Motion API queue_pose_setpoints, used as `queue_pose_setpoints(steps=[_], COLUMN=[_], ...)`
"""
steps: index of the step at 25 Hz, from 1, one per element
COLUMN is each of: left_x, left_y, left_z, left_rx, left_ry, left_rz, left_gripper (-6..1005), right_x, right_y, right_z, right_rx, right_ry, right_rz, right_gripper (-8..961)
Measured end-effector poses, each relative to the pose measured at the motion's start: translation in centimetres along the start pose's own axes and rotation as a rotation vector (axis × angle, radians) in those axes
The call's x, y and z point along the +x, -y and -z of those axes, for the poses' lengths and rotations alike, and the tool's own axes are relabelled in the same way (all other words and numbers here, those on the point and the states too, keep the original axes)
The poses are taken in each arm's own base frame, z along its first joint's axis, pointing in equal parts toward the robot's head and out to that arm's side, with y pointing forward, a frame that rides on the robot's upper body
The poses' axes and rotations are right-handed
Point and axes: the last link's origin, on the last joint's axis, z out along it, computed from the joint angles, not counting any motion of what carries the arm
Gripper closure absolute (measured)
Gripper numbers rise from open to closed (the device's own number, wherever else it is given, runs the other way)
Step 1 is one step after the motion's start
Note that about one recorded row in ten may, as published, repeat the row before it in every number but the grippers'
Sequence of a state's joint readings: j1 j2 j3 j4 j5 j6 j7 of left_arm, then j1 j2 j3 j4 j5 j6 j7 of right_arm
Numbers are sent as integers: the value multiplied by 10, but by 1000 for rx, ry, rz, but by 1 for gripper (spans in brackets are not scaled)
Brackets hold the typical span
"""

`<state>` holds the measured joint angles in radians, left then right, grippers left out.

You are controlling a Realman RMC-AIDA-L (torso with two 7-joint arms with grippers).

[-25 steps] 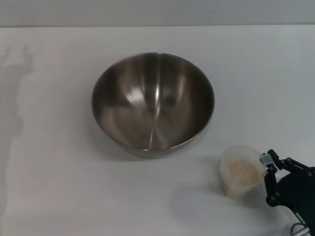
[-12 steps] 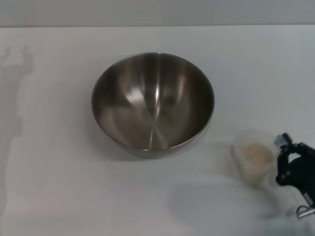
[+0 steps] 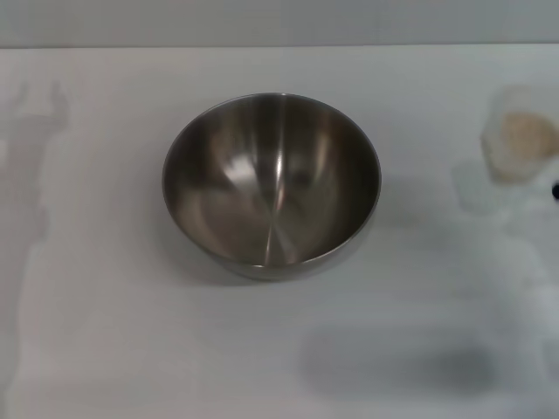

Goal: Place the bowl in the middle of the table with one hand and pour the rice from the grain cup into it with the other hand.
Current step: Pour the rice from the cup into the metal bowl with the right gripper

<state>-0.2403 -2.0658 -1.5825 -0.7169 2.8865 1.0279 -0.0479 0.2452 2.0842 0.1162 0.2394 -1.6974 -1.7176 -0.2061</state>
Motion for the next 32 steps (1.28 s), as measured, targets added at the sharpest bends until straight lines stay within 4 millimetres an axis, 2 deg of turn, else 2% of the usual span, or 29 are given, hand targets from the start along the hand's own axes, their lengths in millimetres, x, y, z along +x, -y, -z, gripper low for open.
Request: queue_pose_setpoints(steps=[7,8,9,16,21,26,32], left_x=[-3,-3,-3,-5,-9,-8,-4], left_y=[-17,-18,-19,-17,-17,-18,-20], left_z=[16,18,21,33,33,28,24], left_rx=[-60,-66,-70,-67,-71,-75,-80], left_ry=[-4,-8,-10,-12,0,-15,-35], left_rz=[14,16,19,100,98,99,103], left_gripper=[569,569,569,568,568,568,568], right_x=[-8,-11,-11,-12,-10,-8,-4], right_y=[-4,-8,-8,-25,-51,-74,-86], right_z=[-64,-79,-79,-119,-134,-139,-141], right_rx=[-77,-96,-96,-187,-316,-430,-500], right_ry=[123,146,146,191,241,329,398], right_rz=[209,277,277,564,800,1040,1246], right_gripper=[931,931,931,933,934,935,935])
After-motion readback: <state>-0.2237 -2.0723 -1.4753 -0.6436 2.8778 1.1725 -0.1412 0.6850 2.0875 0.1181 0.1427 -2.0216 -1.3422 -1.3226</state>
